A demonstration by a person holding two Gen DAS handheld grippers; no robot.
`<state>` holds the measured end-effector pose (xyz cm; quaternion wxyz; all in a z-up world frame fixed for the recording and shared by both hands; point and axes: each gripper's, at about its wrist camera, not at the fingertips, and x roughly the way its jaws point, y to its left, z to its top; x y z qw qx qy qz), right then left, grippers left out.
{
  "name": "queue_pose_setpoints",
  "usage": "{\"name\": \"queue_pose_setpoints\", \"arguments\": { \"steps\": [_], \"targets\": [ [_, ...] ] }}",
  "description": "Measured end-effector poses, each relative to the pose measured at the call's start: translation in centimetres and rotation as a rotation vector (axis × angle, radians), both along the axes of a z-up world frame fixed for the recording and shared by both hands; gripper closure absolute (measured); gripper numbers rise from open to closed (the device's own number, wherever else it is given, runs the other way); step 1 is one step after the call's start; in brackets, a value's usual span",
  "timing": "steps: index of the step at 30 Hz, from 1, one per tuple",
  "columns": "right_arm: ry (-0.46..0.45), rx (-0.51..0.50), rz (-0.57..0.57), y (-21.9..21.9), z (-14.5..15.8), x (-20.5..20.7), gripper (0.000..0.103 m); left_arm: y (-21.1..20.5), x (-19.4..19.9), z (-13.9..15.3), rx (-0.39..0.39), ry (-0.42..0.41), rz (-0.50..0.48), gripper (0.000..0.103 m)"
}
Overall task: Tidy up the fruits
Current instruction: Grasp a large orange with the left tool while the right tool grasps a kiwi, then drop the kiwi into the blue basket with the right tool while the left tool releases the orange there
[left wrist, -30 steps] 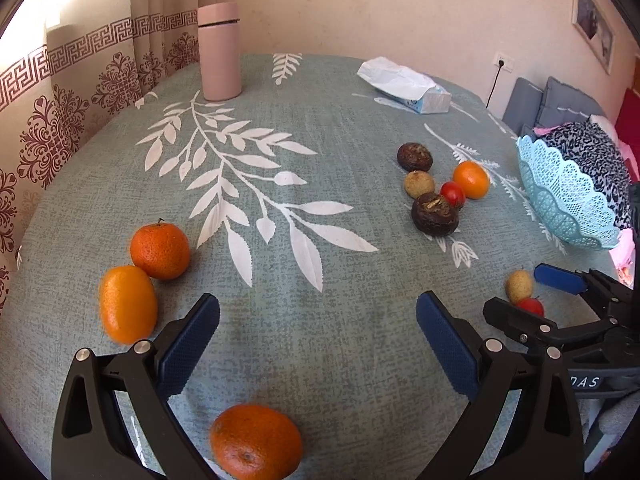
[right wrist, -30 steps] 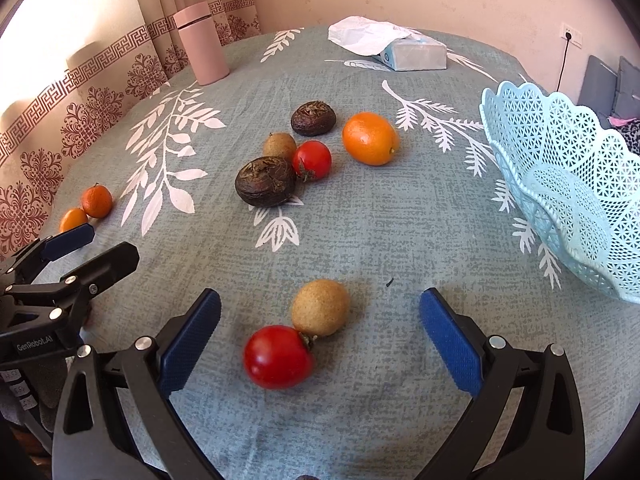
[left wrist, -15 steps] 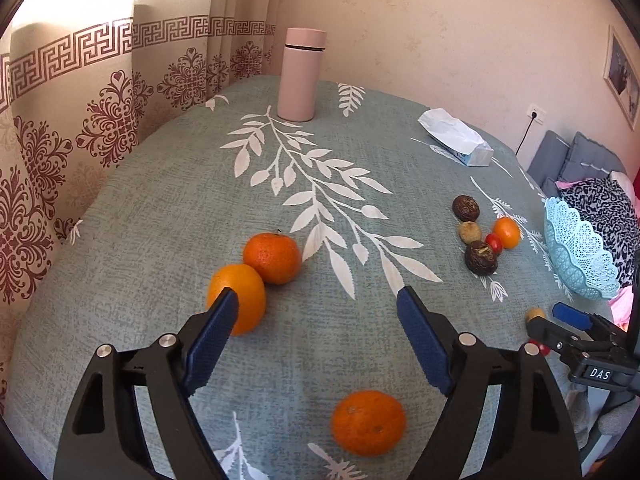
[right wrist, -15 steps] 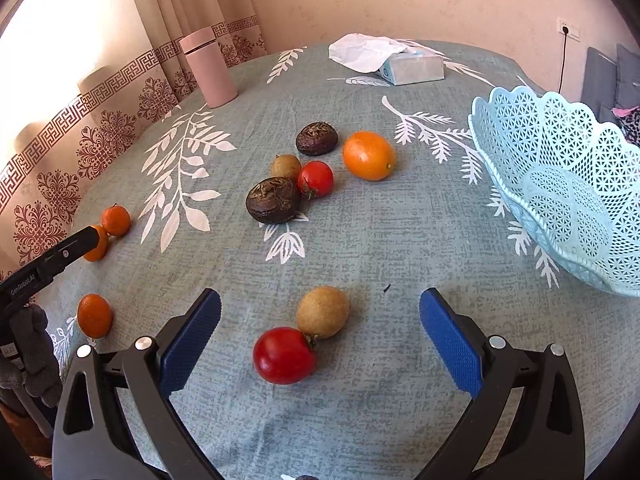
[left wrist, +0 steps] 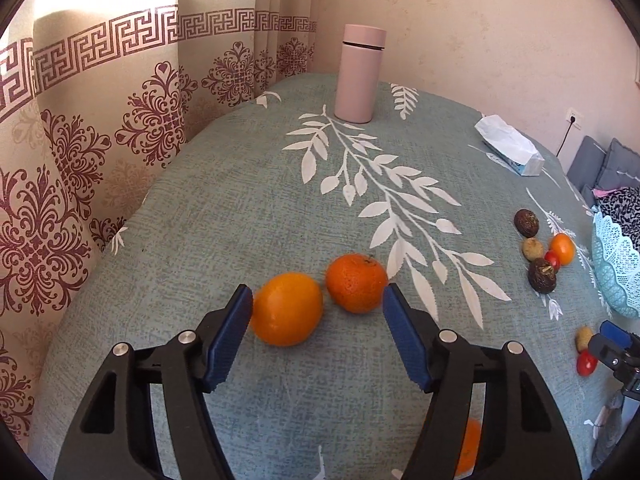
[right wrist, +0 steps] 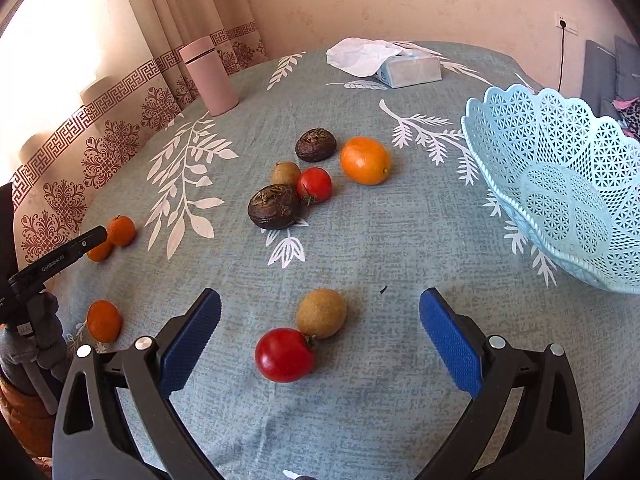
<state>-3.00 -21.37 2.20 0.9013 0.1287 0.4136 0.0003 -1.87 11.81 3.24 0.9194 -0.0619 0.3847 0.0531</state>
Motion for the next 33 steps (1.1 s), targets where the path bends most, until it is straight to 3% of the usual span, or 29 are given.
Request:
{"name": "queue_pose_setpoints", "arguments": {
  "steps": [5, 8, 13, 17, 23, 33],
  "targets": [
    [0.0, 0.001, 0.001, 0.0, 0.0, 0.0, 0.003, 1.5, 0.6, -1.1, -0.085, 0.039, 0.0, 0.044],
    [0.004, 0.005, 0.011, 0.1, 0.0, -0.1, 0.015, 1.6, 0.4, -1.2, -0.092, 0.024, -0.006, 0.062],
    [0.019, 0.014, 0.036, 0.2, -0.1, -0.5, 0.042, 1.2, -0.2, -0.8, -0.101, -0.011, -0.046, 0.062],
    [0.016, 0.018, 0.033, -0.2, 0.0, -0.9, 0.048, 0.4, -0.6, -0.3, -0.069, -0.038, -0.053, 0.062],
    [0.04, 0.04, 0.019, -0.6, -0.2, -0.1, 0.05, -0.1, -0.7, -0.1, -0.091, -0.03, -0.062, 0.062],
    [0.057, 0.001, 0.056, 1.0, -0.4, 0.6, 0.075, -2.0, -1.7, 1.0, -0.096, -0.052, -0.117, 0.062]
  ]
}}
